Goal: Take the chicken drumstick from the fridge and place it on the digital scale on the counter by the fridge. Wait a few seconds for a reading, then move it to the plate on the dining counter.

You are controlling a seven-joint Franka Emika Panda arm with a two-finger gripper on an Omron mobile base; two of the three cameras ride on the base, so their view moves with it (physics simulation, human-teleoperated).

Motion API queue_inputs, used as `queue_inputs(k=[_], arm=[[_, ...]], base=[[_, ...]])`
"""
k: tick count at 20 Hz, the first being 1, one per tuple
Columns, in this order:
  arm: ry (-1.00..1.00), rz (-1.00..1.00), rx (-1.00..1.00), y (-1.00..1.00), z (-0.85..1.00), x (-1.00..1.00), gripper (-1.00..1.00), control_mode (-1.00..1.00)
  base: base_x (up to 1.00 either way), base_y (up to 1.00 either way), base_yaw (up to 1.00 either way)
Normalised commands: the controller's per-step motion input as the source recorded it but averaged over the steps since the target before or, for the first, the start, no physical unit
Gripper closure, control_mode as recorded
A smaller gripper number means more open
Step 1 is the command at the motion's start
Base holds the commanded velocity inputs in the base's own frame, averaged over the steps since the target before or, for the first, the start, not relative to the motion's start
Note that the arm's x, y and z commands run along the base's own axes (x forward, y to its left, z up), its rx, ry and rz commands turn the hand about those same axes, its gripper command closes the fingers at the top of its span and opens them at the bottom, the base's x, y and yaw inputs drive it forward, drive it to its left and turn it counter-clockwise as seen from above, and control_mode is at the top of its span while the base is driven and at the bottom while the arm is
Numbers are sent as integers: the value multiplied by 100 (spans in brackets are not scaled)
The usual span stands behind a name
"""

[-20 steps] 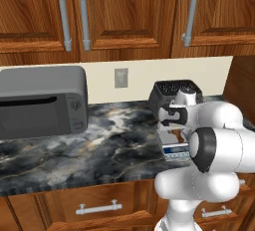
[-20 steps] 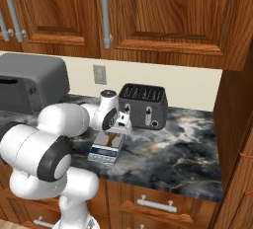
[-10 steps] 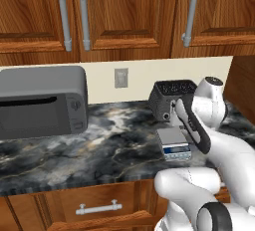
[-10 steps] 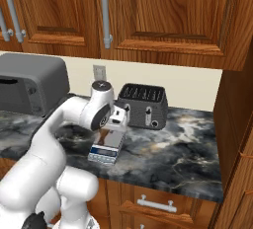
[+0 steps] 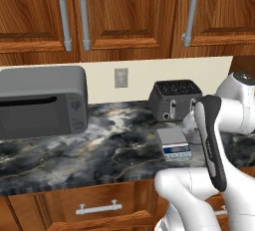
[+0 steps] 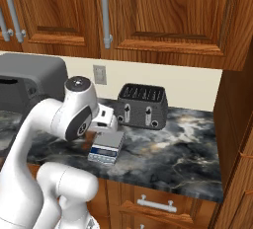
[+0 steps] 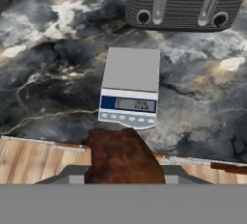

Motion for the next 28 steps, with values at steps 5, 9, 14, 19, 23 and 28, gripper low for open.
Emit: queue_inputs(k=[5, 9, 14, 19, 23, 28], arm=[[1, 3, -1, 12, 49, -15, 100, -100], [0, 0, 0, 0, 0, 0, 100, -100], [0, 0, 0, 0, -1, -10, 100, 100], [0, 0, 0, 0, 0, 0, 100, 100], [0, 0, 0, 0, 0, 0, 100, 100], [0, 0, 0, 0, 0, 0, 100, 100]], base=[[0, 0, 0], [0, 0, 0], [-36, 0, 0], [-98, 5, 7], [-39, 38, 24], [0, 58, 55]])
